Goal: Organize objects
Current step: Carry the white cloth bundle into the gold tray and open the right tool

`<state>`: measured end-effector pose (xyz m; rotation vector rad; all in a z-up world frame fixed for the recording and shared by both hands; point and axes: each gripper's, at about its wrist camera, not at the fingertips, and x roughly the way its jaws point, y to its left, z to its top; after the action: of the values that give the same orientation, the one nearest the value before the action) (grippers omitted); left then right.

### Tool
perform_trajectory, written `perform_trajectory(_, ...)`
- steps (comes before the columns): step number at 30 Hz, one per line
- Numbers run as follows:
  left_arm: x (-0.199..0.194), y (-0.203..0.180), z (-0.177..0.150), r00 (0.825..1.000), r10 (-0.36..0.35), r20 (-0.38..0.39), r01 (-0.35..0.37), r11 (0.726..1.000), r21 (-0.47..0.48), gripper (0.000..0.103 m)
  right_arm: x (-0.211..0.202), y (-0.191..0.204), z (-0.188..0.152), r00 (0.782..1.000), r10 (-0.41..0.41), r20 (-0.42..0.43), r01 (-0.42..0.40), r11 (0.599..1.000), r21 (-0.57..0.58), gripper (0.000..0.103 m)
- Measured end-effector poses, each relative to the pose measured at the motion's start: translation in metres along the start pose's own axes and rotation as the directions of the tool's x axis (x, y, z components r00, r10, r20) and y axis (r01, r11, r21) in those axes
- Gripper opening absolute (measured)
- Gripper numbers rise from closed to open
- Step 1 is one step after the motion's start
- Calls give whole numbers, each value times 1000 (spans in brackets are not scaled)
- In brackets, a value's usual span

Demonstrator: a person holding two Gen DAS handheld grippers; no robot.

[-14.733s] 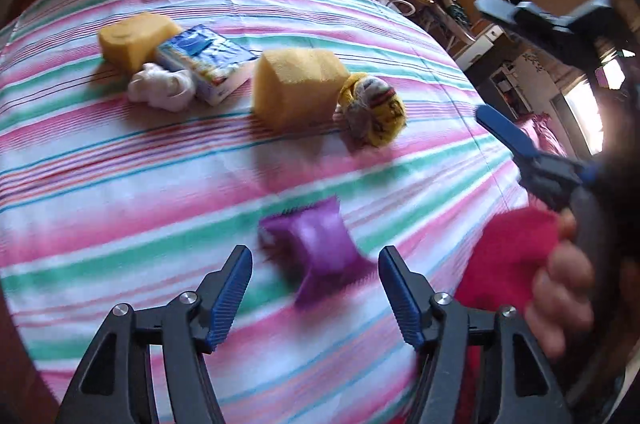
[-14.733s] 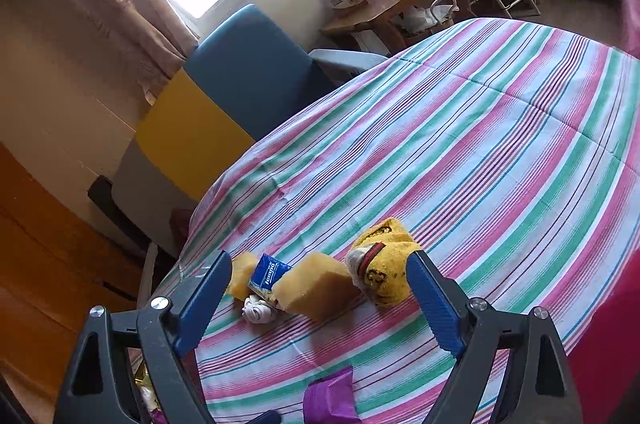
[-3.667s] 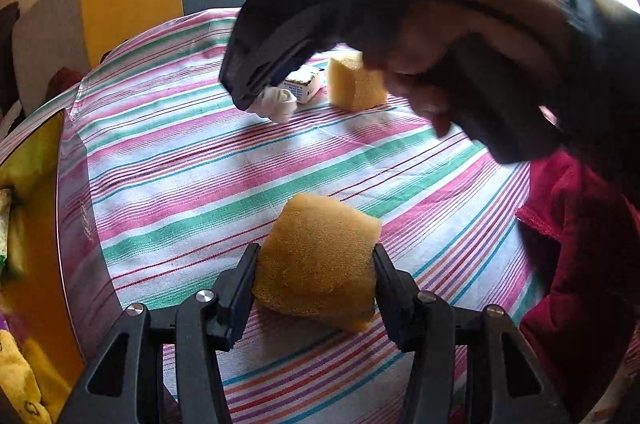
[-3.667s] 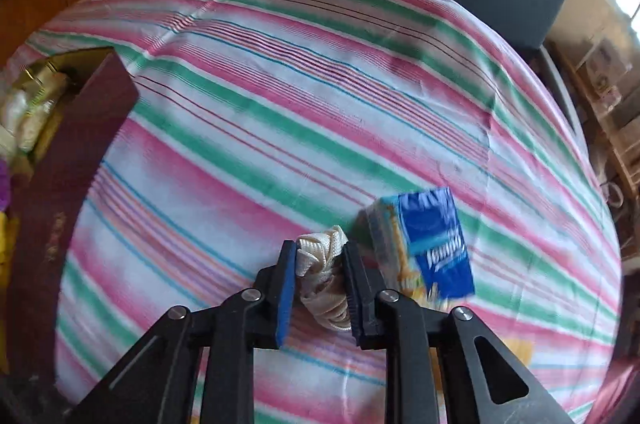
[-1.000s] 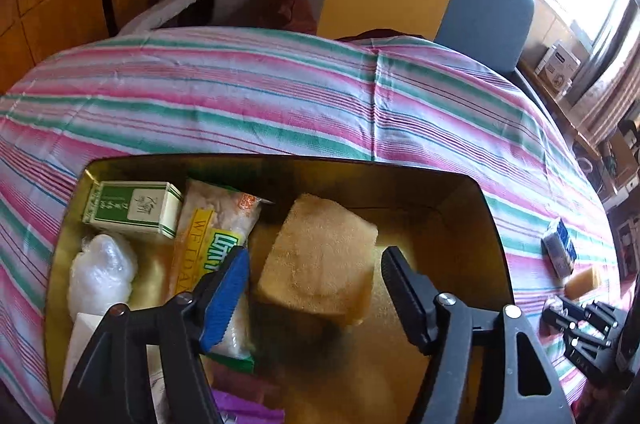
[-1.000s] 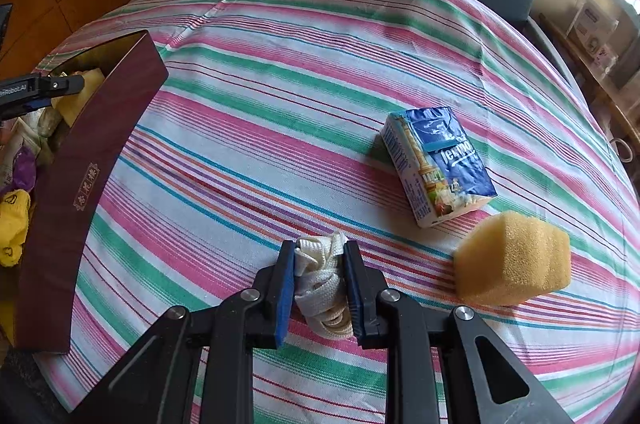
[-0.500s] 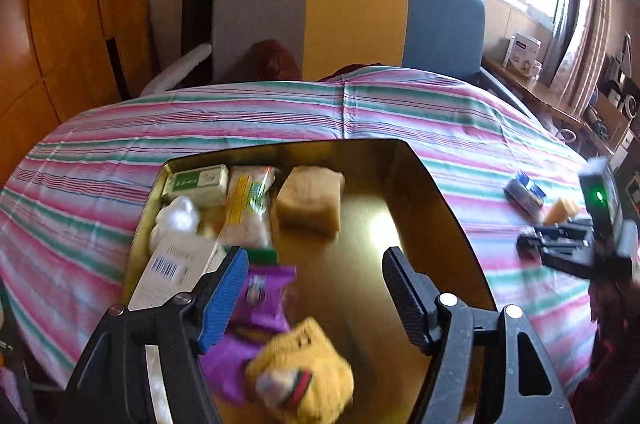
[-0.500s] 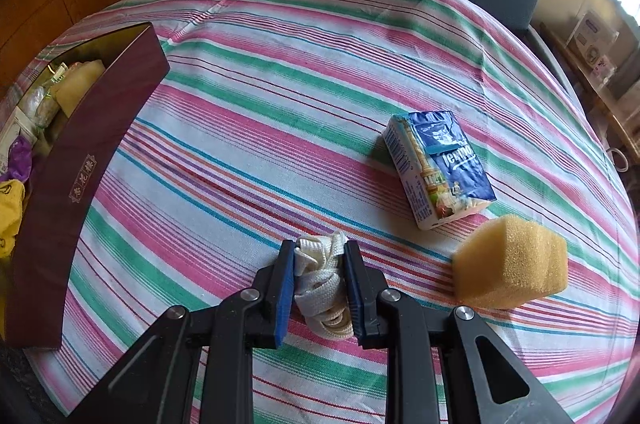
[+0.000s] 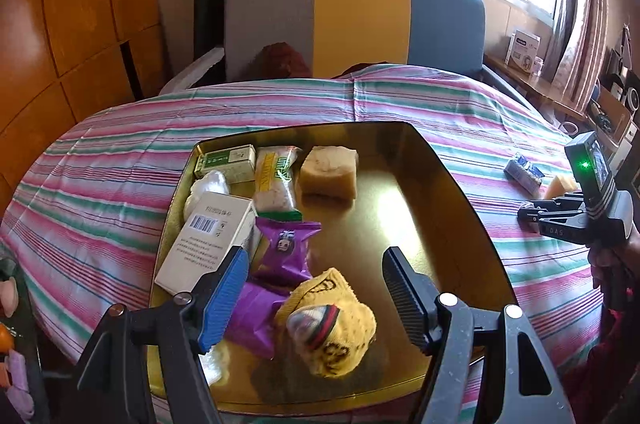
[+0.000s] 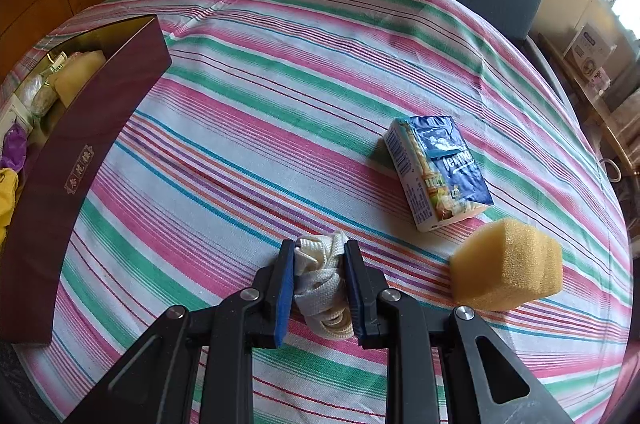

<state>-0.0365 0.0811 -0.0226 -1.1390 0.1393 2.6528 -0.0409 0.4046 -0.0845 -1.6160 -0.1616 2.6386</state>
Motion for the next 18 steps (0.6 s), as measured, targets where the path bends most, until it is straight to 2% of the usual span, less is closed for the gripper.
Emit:
perform_trajectory(7, -3, 8, -5, 1000, -6, -8, 6, 1000, -18, 71, 0, 3, -1, 1000, -10, 1, 10, 1000, 3, 24)
perform_trajectory(12, -11, 27, -7, 1000, 5, 14, -5, 999, -43, 71, -13, 1, 6, 999, -37, 1, 37, 997, 72, 23)
perform_trajectory(15, -11, 42, -9, 1000, 10, 5, -10, 997, -79, 71, -46, 6, 17, 995, 44, 86, -55, 989, 136, 23)
perform_trajectory(18, -13, 58, -13, 1000, 24, 2, -23, 993, -120, 70, -79, 39, 34, 976, 145, 163, -163, 982, 97, 23)
